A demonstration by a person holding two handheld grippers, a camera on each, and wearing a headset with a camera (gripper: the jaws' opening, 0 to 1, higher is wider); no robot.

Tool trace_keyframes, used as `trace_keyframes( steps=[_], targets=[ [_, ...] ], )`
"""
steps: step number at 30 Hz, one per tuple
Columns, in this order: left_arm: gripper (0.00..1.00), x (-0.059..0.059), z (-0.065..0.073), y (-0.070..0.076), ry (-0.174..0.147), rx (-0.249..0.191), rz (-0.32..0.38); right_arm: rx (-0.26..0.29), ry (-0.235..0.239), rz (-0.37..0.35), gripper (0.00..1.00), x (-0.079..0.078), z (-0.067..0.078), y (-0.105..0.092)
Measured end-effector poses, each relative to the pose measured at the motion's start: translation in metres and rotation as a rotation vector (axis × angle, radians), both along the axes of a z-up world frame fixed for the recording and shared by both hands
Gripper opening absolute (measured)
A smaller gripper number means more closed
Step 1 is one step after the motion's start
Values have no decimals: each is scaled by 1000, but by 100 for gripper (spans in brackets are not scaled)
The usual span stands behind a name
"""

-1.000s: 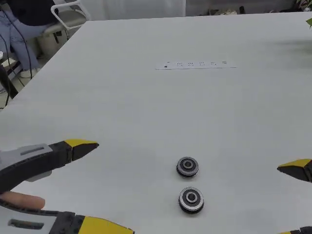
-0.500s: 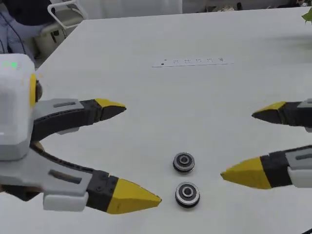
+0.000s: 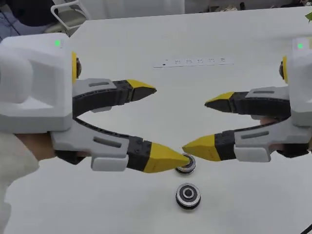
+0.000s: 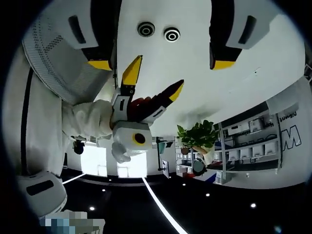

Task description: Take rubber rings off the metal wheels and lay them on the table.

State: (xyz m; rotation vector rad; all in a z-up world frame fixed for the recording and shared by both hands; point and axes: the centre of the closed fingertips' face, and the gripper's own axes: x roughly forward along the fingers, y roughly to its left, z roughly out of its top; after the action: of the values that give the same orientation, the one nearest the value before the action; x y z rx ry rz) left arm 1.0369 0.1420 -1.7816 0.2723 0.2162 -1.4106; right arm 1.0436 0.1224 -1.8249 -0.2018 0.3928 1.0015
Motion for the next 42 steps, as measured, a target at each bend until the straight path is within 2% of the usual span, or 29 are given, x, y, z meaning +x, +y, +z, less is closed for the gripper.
trace_keyframes(
  steps=[1, 4, 6, 10, 12, 13, 16, 19, 21, 22, 25, 31, 33, 39, 42],
  targets=[
    [74, 1, -1, -2, 4, -15, 0, -3, 5, 5, 54, -1, -4, 0],
    [67, 7, -5, -7, 50, -77, 22, 1, 24, 39, 48, -7, -16, 1],
    [63, 13, -7, -9, 48, -115, 45, 9, 35, 55, 46, -9, -21, 1],
    [58, 14, -23, -10, 78, -120, 58, 18, 62, 74, 41, -12, -32, 2],
    [56, 9, -34, -11, 126, -119, 44, 34, 91, 85, 38, -16, -38, 4],
    [54, 8, -40, -11, 137, -110, 43, 33, 102, 91, 38, -17, -41, 5],
    [52, -1, -62, -12, 161, -34, 11, -19, 122, 131, 38, -27, -55, 9],
    [50, -6, -73, -15, 176, -8, -8, -83, 141, 163, 37, -34, -70, 9],
    [49, -13, -86, -16, 188, 37, -33, -93, 163, 175, 36, -37, -78, 9],
    [47, -15, -93, -16, 188, 57, -39, -98, 171, 173, 36, -37, -82, 8],
    [43, -17, -104, -17, 159, 90, -48, -109, 189, 174, 35, -39, -90, 8],
    [36, -23, -123, -18, 157, 146, -56, -153, 213, 181, 33, -42, -107, 8],
    [33, -26, -131, -18, 159, 167, -65, -196, 221, 194, 33, -45, -117, 7],
    [25, -29, -144, -18, 157, 202, -73, -238, 216, 203, 31, -47, -125, 7],
    [20, -27, -144, -18, 150, 201, -67, -248, 215, 194, 30, -45, -126, 5]
  ],
)
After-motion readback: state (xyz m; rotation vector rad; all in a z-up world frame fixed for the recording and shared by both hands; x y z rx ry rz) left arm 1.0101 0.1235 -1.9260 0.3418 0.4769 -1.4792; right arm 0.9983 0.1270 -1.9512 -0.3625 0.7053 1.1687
